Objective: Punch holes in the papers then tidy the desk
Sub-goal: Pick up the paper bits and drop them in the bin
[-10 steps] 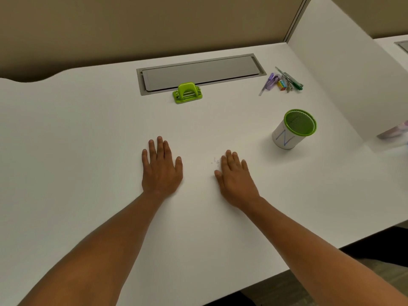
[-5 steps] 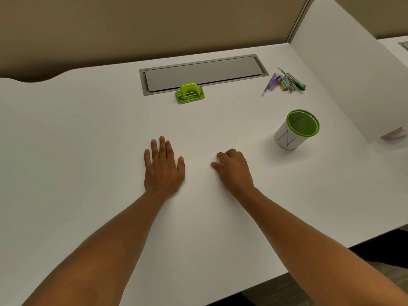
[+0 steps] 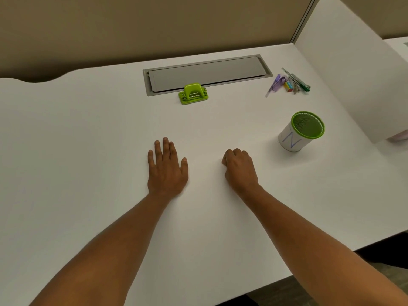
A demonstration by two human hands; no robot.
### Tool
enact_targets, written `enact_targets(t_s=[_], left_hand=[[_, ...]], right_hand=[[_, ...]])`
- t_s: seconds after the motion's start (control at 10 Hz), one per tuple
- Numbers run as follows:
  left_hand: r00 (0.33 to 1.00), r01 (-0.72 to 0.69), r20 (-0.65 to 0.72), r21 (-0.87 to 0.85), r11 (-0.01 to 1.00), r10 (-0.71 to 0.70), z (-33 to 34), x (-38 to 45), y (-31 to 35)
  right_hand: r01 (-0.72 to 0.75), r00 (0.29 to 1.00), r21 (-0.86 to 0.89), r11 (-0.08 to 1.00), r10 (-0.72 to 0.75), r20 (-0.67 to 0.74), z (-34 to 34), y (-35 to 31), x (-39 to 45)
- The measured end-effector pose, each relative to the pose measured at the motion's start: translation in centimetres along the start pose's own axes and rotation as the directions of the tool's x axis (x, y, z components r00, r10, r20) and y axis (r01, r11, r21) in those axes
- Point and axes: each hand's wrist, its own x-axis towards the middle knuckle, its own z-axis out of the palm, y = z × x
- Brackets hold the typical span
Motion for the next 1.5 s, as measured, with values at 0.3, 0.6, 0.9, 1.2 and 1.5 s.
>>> enact_targets(t_s=[0.3,0.6,0.9,1.2,1.5], left_hand=[[1.000,-0.017,0.001,-0.010,1.000,0.017,-0.2,-0.1,0.0],[1.000,-0.018,-0.015,-0.012,1.000,0.018,0.2,0.0,-0.1],[0.998,-0.032,-0.046,-0.017,0.999,0.031,0.6,0.1,-0.2],[0.997,-0.035,-0.062,0.009,0.999,0.035,0.8,0.0,-0.3],[0.997,-0.038,-0.060,-0.003,0.999,0.038,0.8,0.0,-0.3]], right_hand=[[-0.578,0.763,0.816,0.018,0.367,0.532,-6.0,2.5,2.0],[-0.339,0.807,0.914,-0.224,0.429,0.405,-14.7,7.9,3.1],[-0.415,0.806,0.532,0.738,0.569,-0.160,-15.2,13.9,4.5],[-0.401,0.849,0.220,0.889,0.451,-0.275,-14.2,15.5,4.6],[-0.338,0.847,0.060,0.939,0.331,-0.415,-13.7,14.9,4.3]])
